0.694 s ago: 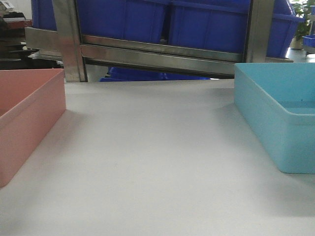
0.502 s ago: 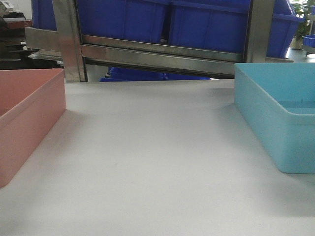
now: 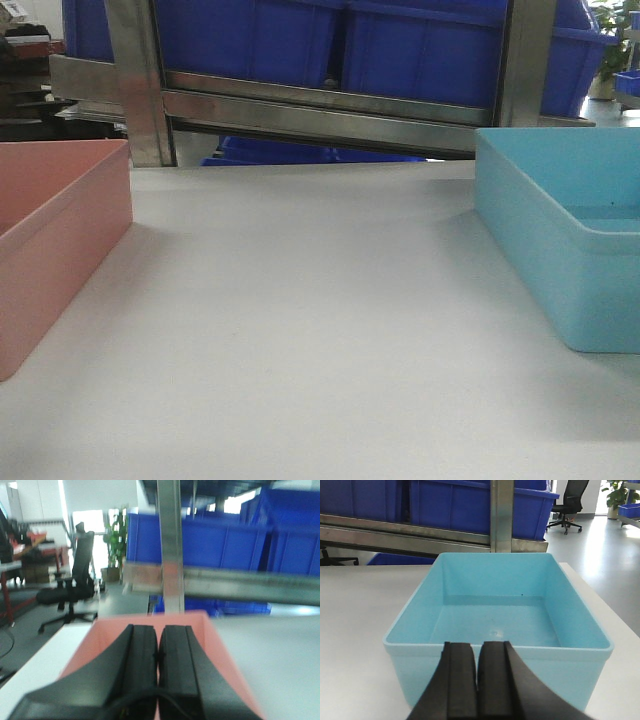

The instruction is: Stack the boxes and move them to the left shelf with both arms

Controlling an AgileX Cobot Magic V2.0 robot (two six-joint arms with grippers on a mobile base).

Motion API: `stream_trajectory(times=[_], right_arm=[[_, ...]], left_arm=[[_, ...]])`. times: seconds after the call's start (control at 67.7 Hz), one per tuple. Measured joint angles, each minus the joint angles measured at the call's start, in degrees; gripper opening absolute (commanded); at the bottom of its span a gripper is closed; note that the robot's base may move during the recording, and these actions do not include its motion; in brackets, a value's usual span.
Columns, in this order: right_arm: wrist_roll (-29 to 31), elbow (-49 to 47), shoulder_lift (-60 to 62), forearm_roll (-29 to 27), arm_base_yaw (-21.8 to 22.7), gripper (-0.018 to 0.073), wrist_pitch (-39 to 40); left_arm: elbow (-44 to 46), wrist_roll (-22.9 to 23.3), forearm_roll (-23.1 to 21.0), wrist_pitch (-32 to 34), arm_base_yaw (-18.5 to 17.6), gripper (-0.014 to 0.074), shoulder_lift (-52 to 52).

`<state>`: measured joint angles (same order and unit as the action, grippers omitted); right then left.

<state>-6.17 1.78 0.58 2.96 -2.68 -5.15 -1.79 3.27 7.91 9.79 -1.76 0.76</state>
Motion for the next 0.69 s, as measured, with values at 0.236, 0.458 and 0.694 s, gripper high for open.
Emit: stream_trajectory(times=[0.236, 0.458, 0.694], right_arm=[[0.0, 0.0, 0.0, 0.0, 0.0, 0.0055, 0.0], [0.0, 0.0, 0.0, 0.0, 0.0, 0.0055, 0.0], [0.0, 0.0, 0.0, 0.0, 0.0, 0.0055, 0.0]], left_arm=[[11.8, 0.0, -4.2, -9.8, 0.0, 0.002, -3.8], [32.0, 0.0, -4.2, -25.4, 0.0, 0.0316, -22.4], [47.8, 0.0, -4.4, -44.6, 0.0, 0.0489, -44.1]])
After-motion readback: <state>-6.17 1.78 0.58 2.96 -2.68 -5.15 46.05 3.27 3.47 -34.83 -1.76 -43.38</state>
